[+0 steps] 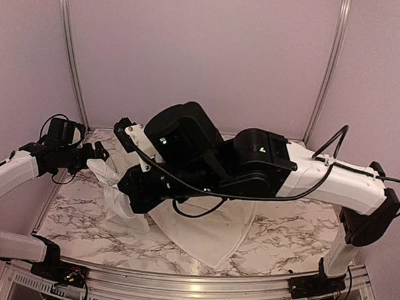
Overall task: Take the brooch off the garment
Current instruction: Smooth out the flattened clothing at the center of the board.
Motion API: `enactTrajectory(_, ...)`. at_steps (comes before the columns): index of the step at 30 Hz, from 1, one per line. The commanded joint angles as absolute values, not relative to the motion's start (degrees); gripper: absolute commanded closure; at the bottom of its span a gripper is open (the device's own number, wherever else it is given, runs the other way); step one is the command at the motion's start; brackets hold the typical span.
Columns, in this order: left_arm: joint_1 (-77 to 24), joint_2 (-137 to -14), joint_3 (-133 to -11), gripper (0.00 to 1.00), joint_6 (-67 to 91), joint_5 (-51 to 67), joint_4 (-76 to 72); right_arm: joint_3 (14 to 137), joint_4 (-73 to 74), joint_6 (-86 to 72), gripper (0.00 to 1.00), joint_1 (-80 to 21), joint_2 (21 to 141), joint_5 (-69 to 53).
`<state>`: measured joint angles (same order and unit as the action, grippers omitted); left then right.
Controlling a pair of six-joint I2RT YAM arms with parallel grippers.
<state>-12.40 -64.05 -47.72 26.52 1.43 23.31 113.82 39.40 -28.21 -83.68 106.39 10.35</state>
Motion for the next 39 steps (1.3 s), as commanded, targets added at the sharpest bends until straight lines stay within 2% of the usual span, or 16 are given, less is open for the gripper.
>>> enactTrajectory(1,-12.66,-65.16,-48.60,0.01,25.68,0.42,24.56,122.22,42.71,-25.86,1.00,-84.02,104.60,6.31)
enactTrajectory(5,-12.66,-65.58,-48.36,0.01,25.72,0.55,24.52,129.93,42.48,-24.64,1.00,-84.02,103.63,5.48)
enactTrajectory(10,-12.66,-65.39,-48.01,0.01,25.63,0.44,24.65,130.38,36.56,-24.55,1.00,-83.81,102.37,2.08)
enactTrajectory(18,-12.66,-64.56,-47.44,0.01,26.73,1.73,25.34,135.14,27.56,-26.36,1.00,-82.23,107.74,-5.41)
enactTrajectory(21,-12.66,-61.05,-44.78,0.01,29.64,3.45,24.89,126.21,21.46,-28.34,1.00,-79.51,106.50,-7.99)
enactTrajectory(26,-12.19,-56.41,-45.07,0.01,29.26,0.46,30.46,98.19,7.36,-35.74,1.00,-74.58,101.58,-13.85)
enactTrajectory(29,-12.04,-56.74,-45.88,0.01,28.46,0.44,31.48,85.50,-1.48,-40.12,1.00,-72.01,102.04,-16.20)
enactTrajectory(31,-12.04,-57.39,-45.67,0.01,28.68,0.44,30.69,83.05,-4.61,-41.68,1.00,-70.85,105.88,-19.44)
enactTrajectory(35,-12.04,-59.48,-44.26,0.01,29.28,2.21,28.44,88.57,-2.62,-40.25,1.00,-73.22,114.93,-22.32)
enactTrajectory(39,-12.04,-60.48,-40.84,0.01,31.27,4.69,25.93,88.95,3.83,-37.40,1.00,-76.26,116.48,-19.88)
